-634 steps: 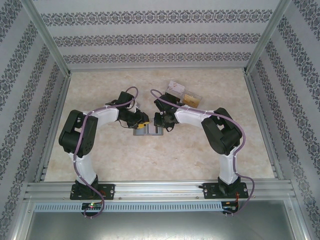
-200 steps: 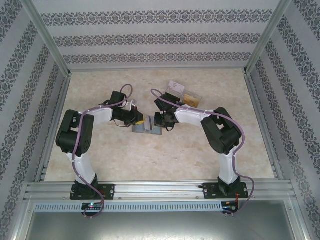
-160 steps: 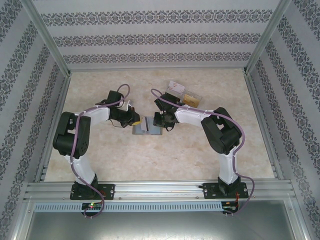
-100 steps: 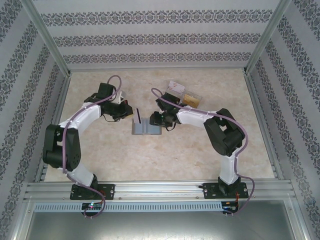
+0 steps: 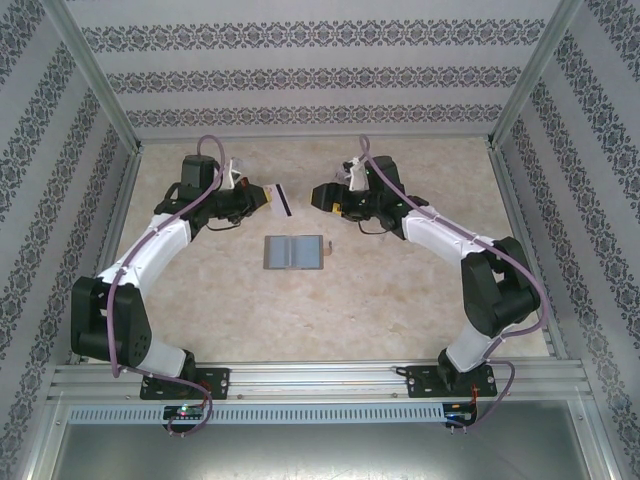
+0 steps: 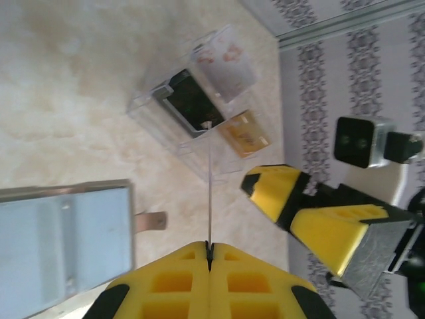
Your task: Take the credit cards out of the card holder
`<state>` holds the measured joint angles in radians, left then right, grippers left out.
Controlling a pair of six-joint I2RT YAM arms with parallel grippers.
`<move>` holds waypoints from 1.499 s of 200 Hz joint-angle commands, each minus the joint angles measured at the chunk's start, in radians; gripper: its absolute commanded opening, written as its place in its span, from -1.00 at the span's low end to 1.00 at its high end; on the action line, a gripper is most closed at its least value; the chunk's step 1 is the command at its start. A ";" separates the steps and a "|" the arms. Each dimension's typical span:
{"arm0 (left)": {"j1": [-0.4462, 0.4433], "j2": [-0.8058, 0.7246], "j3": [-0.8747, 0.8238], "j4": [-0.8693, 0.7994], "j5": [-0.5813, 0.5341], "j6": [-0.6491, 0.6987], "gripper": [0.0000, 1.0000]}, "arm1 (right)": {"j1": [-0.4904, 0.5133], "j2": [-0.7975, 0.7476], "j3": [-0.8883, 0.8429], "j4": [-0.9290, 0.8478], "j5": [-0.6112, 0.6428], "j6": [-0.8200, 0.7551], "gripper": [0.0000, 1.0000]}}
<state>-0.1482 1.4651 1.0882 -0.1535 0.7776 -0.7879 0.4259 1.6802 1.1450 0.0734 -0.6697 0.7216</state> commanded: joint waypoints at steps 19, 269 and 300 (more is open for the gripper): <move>-0.007 0.013 -0.055 0.383 0.121 -0.272 -1.00 | -0.024 0.045 0.080 0.128 -0.267 0.126 0.59; 0.063 0.064 0.197 -0.502 -0.407 0.167 0.85 | -0.078 0.066 0.242 -0.237 0.091 -0.470 -1.00; 0.121 0.049 0.227 -0.586 -0.466 0.292 0.99 | -0.129 0.030 0.242 -0.303 0.173 -0.668 -1.00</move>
<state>-0.0650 1.5272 1.2697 -0.5751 0.4202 -0.6662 0.3344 1.7756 1.3529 -0.1314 -0.6136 0.3099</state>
